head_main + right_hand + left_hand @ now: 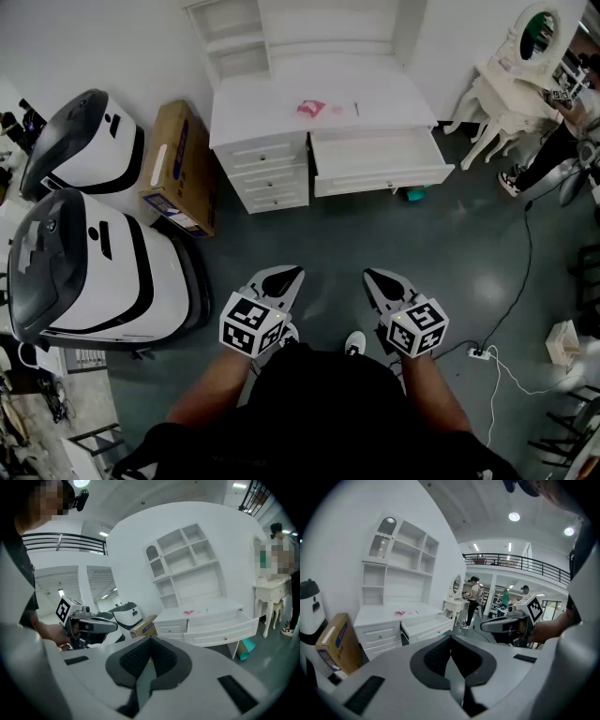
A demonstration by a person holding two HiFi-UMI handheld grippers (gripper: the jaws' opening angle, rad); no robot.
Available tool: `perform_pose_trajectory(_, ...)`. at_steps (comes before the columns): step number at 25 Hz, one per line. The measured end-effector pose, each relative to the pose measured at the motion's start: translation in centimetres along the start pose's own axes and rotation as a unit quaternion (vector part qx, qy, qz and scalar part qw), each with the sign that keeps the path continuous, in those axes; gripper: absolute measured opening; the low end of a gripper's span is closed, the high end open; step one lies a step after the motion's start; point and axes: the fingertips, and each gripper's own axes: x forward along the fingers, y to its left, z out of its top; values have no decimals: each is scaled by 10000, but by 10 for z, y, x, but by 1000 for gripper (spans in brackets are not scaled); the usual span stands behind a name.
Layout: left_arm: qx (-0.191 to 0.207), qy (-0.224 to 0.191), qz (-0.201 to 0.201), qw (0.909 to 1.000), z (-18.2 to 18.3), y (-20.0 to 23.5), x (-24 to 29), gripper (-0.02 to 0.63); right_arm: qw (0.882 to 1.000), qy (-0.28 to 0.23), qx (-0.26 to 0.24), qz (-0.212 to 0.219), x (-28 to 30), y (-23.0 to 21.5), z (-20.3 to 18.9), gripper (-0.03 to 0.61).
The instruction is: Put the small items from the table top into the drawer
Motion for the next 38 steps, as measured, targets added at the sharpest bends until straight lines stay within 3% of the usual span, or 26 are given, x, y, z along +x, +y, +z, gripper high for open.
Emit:
perform_pose_trajectory(12,92,15,10,10000,2,3,1,11,10000,-8,-37,25,5,-1,3,26)
perform_pose_trajectory(19,67,51,63,9999,0,10,-1,11,9995,-56,263,170,11,4,3,26)
perform_pose_trajectory(26,35,88,77,9999,-4,27,-4,11,9996,-184,202,-43,20,8,5,28)
perform_pose_trajectory(38,139,107,-271,9995,-10,69,-18,11,9986,-206,239,-432,55,34,0,28)
